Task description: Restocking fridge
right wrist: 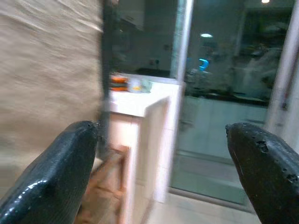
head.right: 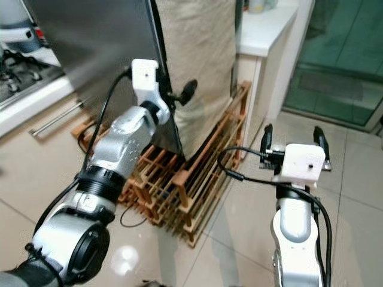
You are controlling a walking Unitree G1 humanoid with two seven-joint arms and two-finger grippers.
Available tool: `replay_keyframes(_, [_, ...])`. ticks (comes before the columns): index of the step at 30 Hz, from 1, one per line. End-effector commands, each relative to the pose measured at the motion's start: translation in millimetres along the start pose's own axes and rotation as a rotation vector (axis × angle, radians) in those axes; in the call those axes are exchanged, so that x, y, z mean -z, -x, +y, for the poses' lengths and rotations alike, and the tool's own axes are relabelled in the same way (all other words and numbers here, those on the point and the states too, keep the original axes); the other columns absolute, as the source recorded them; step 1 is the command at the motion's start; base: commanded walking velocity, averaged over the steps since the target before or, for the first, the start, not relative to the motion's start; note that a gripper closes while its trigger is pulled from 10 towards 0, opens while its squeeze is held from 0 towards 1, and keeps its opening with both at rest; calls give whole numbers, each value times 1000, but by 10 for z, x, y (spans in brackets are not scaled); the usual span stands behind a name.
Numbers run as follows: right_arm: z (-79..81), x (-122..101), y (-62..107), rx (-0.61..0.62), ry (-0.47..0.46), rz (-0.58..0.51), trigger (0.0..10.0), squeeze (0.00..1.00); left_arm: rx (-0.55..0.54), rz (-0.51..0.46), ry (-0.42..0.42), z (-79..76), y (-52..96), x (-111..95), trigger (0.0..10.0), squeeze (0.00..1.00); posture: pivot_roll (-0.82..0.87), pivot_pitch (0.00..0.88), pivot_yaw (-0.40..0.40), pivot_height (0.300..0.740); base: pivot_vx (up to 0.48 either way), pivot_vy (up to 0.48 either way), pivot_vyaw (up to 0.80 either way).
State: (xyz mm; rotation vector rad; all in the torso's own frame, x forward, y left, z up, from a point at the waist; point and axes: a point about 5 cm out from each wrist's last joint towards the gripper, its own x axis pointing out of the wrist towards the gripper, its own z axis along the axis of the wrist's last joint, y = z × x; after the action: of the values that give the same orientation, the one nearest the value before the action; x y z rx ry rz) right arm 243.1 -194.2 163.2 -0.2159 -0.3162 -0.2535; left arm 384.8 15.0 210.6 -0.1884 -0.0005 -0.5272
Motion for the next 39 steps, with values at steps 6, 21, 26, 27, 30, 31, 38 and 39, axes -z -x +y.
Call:
replay_keyframes(6, [-22, -21, 8, 36, 2, -15, 10000, 0, 211, 41, 228, -417, -102, 82, 10000, 0, -200, 0, 193, 732, 0, 0, 0])
replay_keyframes(21, [-291, 214, 348, 130, 33, 133, 10000, 0, 1201, -105, 534, -1955, 260, -291, 10000, 0, -270, 0, 215, 732, 0, 0, 0])
replay_keyframes(26, [-262, 199, 366, 125, 29, 133, 10000, 0, 1123, -154, 513, -1569, 219, -387, 10000, 0, -252, 0, 206, 732, 0, 0, 0])
replay_keyframes(27, [-229, 207, 358, 111, 18, 131, 10000, 0, 1030, -225, 473, -1185, 270, -486, 10000, 0, -250, 0, 205, 732, 0, 0, 0])
replay_keyframes(30, [-209, 211, 348, 101, 15, 130, 10000, 0, 968, -259, 425, -944, 342, -529, 10000, 0, -239, 0, 200, 732, 0, 0, 0])
replay_keyframes(31, [-206, 217, 329, 94, 6, 129, 10000, 0, 830, -270, 372, -622, 395, -527, 10000, 0, -208, 0, 184, 732, 0, 0, 0])
replay_keyframes(38, [-227, 248, 180, 68, -25, 125, 10000, 0, 232, -340, 225, 600, 766, -554, 10000, 0, -138, 0, 141, 732, 0, 0, 0])
replay_keyframes(39, [-216, 256, 140, 57, -27, 127, 10000, 0, 85, -346, 224, 838, 886, -513, 10000, 0, -127, 0, 131, 732, 0, 0, 0])
